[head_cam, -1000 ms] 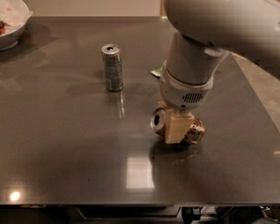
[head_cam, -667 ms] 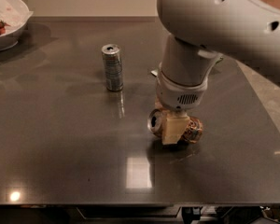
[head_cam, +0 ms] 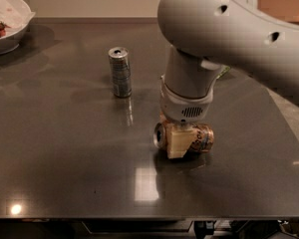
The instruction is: Knock orange can over
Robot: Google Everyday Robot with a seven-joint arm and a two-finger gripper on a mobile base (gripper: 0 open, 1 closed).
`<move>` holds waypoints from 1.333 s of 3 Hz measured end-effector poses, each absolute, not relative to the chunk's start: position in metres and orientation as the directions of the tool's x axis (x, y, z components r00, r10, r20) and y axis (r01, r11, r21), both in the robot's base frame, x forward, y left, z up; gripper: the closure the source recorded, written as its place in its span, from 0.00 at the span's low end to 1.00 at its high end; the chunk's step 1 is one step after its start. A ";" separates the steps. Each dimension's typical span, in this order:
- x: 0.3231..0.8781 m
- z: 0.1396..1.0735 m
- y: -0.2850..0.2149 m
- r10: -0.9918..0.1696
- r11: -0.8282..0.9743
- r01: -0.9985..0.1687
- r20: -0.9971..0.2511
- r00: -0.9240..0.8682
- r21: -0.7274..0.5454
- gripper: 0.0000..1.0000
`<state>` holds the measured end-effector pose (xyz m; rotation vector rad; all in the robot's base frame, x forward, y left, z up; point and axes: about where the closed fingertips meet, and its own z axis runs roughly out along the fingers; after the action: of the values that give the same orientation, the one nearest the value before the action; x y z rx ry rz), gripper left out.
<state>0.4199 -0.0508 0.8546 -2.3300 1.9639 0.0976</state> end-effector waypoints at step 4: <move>0.406 0.834 -0.044 -0.976 -0.180 -0.984 -0.128 0.177 0.012 0.00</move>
Offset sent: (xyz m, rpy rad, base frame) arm -0.0058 0.0092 -0.0229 -0.0110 0.0503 0.0241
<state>0.4055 -0.0435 0.8343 -2.3527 1.9636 0.1631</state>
